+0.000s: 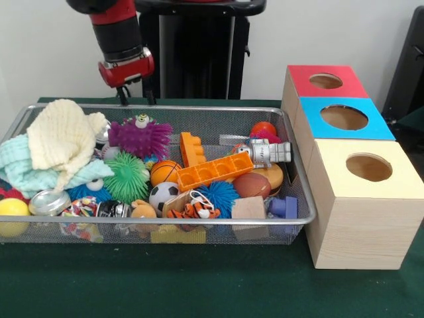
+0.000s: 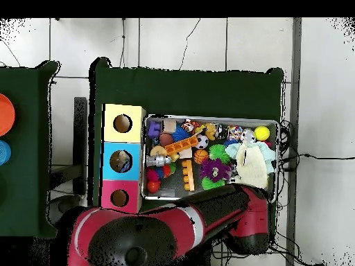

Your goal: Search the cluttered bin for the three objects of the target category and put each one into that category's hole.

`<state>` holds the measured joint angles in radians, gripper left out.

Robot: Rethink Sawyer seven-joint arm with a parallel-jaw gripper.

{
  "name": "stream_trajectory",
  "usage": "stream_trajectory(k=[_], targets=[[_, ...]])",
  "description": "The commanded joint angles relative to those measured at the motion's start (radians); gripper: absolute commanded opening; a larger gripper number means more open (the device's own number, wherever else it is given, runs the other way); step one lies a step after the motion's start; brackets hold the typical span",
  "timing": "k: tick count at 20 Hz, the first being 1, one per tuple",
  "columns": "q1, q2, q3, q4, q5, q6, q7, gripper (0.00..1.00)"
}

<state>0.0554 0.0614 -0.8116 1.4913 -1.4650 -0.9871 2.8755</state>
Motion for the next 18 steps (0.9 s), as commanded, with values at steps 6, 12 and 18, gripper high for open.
stream_trajectory(k=[6, 12, 18], targets=[[0.107, 0.086, -0.188, -0.356, -0.237, -0.02, 0.816, 1.0], [0.129, 0.155, -0.361, -0.421, -0.402, -0.229, 1.107, 1.0], [0.128, 0.178, -0.404, -0.417, -0.393, -0.305, 1.335, 1.0]])
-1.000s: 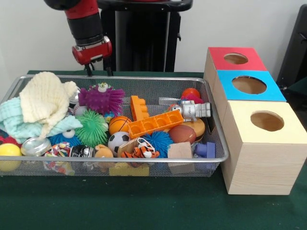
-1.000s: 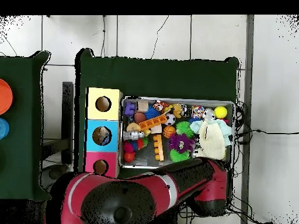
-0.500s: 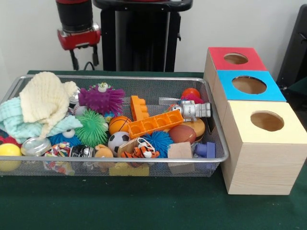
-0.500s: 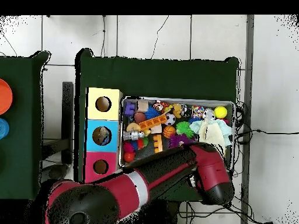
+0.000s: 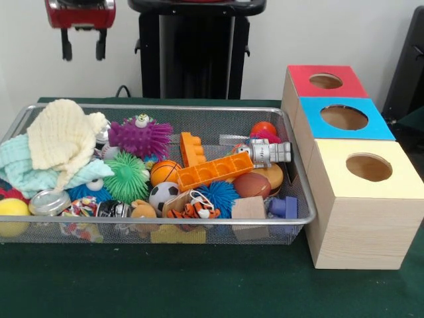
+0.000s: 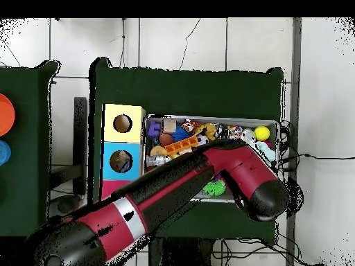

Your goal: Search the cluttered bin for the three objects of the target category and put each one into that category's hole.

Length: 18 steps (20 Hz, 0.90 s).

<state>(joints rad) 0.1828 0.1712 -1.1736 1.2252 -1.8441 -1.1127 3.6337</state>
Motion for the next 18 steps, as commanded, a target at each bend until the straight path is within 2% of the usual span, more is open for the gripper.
stream_trajectory(k=[1, 6, 9, 11, 12, 13, 15, 18], targets=[[0.004, 0.061, -0.018, -0.147, 0.013, -0.165, 0.585, 1.0], [0.007, -0.004, 0.145, -0.101, 0.203, -0.064, 0.64, 1.0], [-0.013, -0.05, 0.226, -0.09, 0.277, -0.059, 0.61, 1.0], [-0.027, -0.074, 0.266, -0.075, 0.335, -0.017, 0.557, 1.0], [-0.037, -0.089, 0.289, -0.06, 0.373, 0.017, 0.49, 1.0], [-0.055, -0.111, 0.324, -0.04, 0.42, 0.049, 0.382, 1.0], [-0.115, -0.158, 0.405, 0.004, 0.538, 0.107, 0.055, 1.0], [-0.234, -0.175, 0.519, 0.043, 0.714, 0.079, -0.424, 1.0]])
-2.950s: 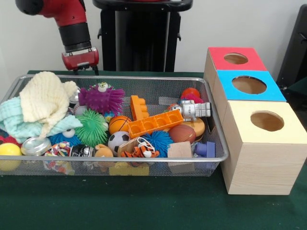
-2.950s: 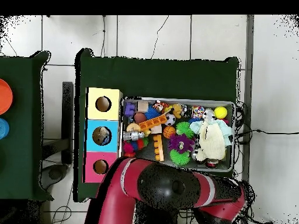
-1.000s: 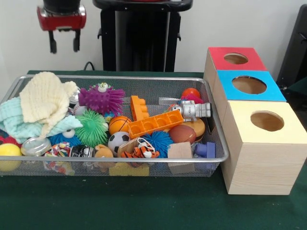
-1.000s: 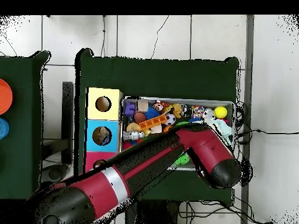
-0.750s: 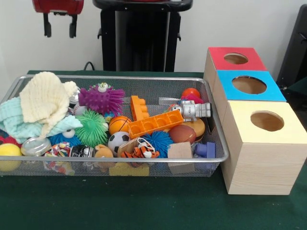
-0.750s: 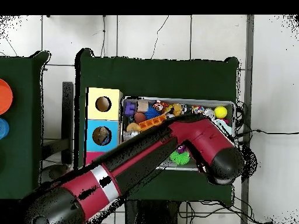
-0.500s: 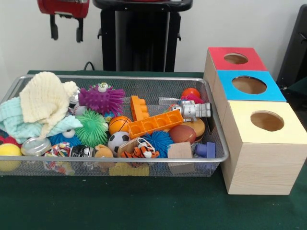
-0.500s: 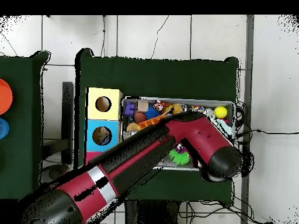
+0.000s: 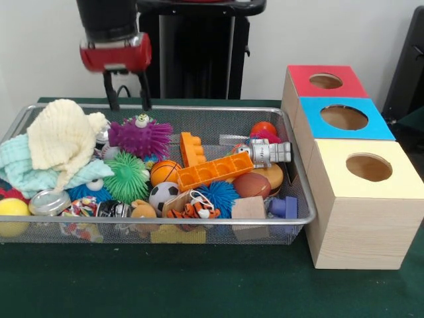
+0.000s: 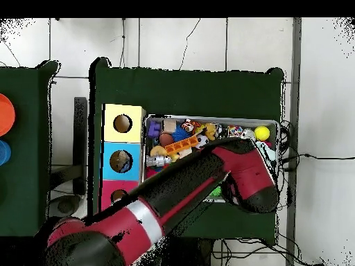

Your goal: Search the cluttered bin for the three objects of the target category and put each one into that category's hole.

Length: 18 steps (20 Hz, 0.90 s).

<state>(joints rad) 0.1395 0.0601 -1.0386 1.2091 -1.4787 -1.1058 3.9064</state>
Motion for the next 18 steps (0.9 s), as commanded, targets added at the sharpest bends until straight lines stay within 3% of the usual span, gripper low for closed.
stream_trajectory(k=[1, 3, 6, 11, 15, 18], targets=[[-0.224, -0.053, 0.411, 0.057, 0.399, 0.045, -0.825, 1.0], [-0.272, -0.03, 0.441, 0.043, 0.45, -0.021, -0.965, 1.0], [-0.306, -0.005, 0.442, 0.03, 0.479, -0.065, -1.054, 1.0], [-0.344, -0.006, 0.426, -0.004, 0.4, -0.099, -1.128, 1.0], [-0.387, 0.002, 0.431, 0.041, 0.382, -0.071, -1.222, 1.0], [-0.429, 0.045, 0.454, 0.113, 0.427, -0.022, -1.252, 1.0]])
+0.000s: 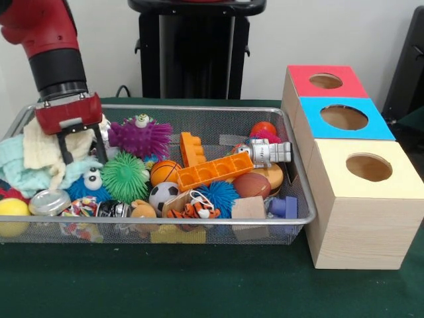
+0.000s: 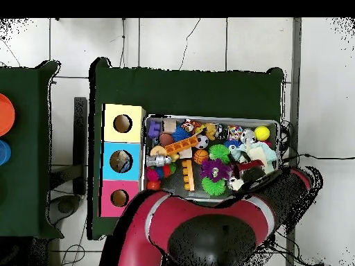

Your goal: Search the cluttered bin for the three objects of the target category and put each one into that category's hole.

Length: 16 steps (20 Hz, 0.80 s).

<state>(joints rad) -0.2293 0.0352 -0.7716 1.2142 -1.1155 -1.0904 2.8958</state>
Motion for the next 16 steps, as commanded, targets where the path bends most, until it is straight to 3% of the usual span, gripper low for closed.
stream_trajectory(k=[1, 4, 6, 10, 16], targets=[[-0.074, 0.087, 0.202, 0.131, 0.09, -0.025, -0.246, 1.0], [-0.126, 0.141, 0.248, 0.154, 0.15, -0.031, -0.261, 1.0], [-0.14, 0.181, 0.269, 0.128, 0.137, -0.037, -0.242, 1.0], [-0.127, 0.253, 0.286, 0.057, 0.036, 0.013, -0.038, 1.0], [-0.087, 0.273, 0.301, 0.066, -0.106, 0.015, 0.318, 1.0]])
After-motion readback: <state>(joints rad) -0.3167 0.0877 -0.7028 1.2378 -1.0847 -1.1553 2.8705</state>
